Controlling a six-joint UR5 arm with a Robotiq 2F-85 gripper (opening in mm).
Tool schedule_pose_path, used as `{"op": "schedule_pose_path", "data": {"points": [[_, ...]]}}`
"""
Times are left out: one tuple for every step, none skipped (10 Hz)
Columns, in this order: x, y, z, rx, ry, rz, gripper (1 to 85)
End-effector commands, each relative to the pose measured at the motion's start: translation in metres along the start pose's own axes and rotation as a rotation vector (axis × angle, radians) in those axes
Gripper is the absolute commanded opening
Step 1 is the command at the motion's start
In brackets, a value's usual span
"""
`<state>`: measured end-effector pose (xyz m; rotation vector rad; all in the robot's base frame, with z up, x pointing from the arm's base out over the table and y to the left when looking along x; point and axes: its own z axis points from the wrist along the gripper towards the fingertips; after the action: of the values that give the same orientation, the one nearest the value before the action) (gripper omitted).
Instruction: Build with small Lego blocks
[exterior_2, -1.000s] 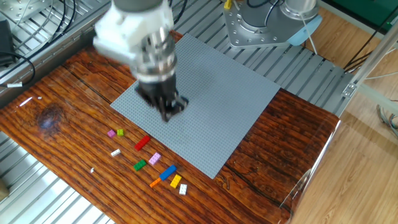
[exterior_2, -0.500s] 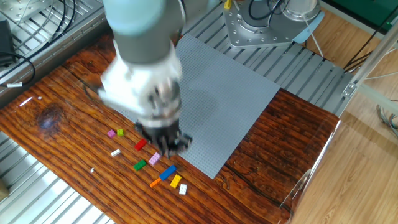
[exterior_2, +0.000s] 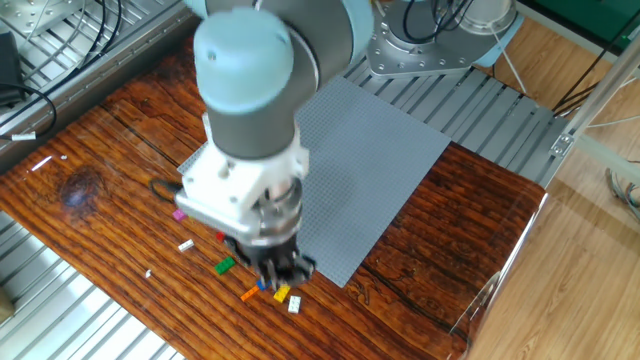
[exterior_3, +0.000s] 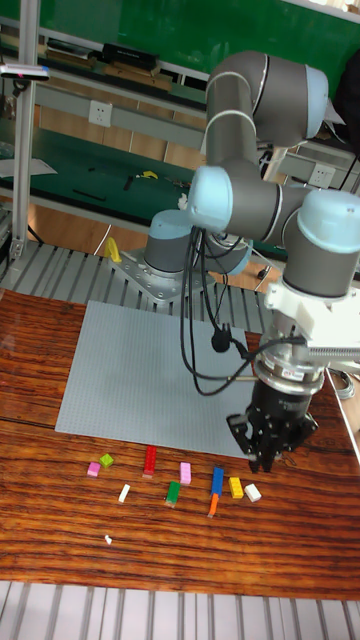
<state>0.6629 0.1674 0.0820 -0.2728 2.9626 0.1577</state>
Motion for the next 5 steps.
{"op": "schedule_pose_path", "data": {"points": [[-0.010,0.013,0.020,-0.024,-0.023,0.010,23.0],[-0.009,0.024,0.021,-0.049,-0.023,0.004,23.0],[-0.008,0.025,0.022,-0.049,-0.024,-0.010,23.0],[-0.006,0.027,0.024,-0.047,-0.023,-0.016,23.0],[-0.002,0.025,0.028,-0.026,-0.019,-0.022,23.0]]}}
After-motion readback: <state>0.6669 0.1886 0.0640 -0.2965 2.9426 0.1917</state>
